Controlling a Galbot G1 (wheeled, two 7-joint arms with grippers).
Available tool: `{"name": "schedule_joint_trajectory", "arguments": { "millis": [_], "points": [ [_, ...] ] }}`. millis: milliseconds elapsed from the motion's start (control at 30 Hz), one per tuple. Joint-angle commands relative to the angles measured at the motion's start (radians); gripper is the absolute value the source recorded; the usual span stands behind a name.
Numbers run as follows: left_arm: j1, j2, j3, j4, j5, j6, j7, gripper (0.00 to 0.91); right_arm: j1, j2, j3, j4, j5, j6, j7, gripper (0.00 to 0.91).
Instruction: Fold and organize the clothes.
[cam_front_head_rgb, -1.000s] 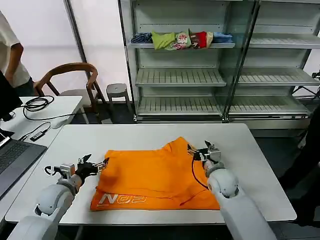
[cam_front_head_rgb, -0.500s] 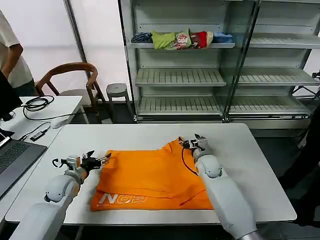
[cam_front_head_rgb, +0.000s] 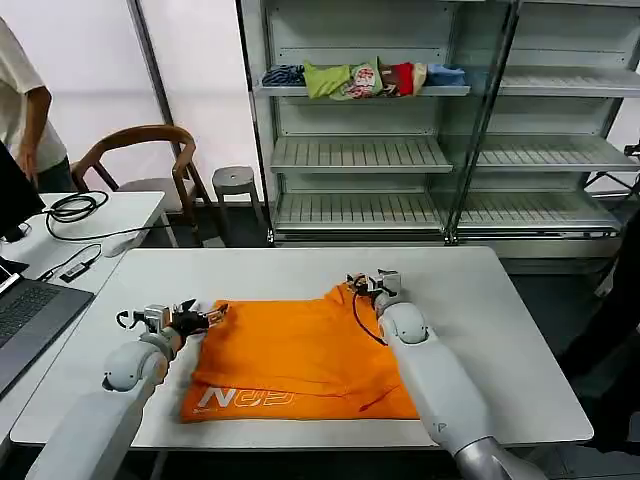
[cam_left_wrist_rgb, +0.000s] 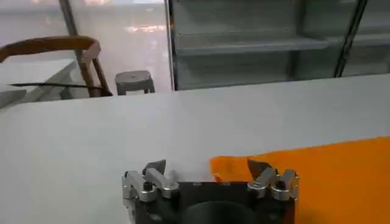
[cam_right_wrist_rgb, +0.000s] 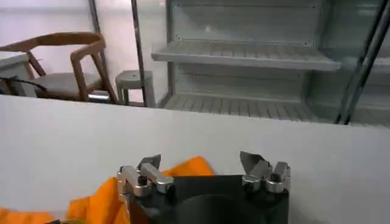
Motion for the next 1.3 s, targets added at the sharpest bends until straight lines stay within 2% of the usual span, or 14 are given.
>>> {"name": "schedule_joint_trajectory", "arguments": {
  "millis": [33, 467, 500, 533, 567, 600, 633, 1300],
  "points": [
    [-0.030, -0.009, 0.020, 0.050, -0.001, -0.001, 0.004, 0.907, 0.018, 0.011, -0.002, -0.040, -0.001, 0.001, -0.005, 0.907],
    [-0.038, -0.006, 0.023, 0.058, 0.001, 0.001, 0.010, 0.907, 0.024, 0.033, 0.004, -0.055, -0.002, -0.013, -0.009, 0.907],
    [-0.037, -0.006, 0.023, 0.057, 0.001, 0.001, 0.014, 0.625, 0.024, 0.032, 0.004, -0.056, -0.002, -0.014, -0.010, 0.836],
    [-0.036, -0.006, 0.023, 0.055, 0.001, 0.000, 0.017, 0.292, 0.025, 0.032, 0.005, -0.057, -0.001, -0.014, -0.013, 0.675],
    [-0.034, -0.006, 0.023, 0.054, 0.001, 0.000, 0.017, 0.040, 0.026, 0.033, 0.007, -0.058, -0.001, -0.014, -0.014, 0.081],
    [-0.034, -0.006, 0.023, 0.054, 0.001, 0.000, 0.018, 0.030, 0.026, 0.032, 0.007, -0.058, -0.001, -0.015, -0.014, 0.081],
    [-0.033, -0.007, 0.024, 0.053, 0.001, 0.000, 0.021, 0.020, 0.026, 0.031, 0.006, -0.057, -0.002, -0.015, -0.013, 0.000],
    [-0.020, -0.009, 0.020, 0.043, 0.000, -0.009, 0.045, 0.020, 0.022, 0.027, 0.005, -0.051, -0.004, -0.019, -0.025, 0.000]
  ]
}}
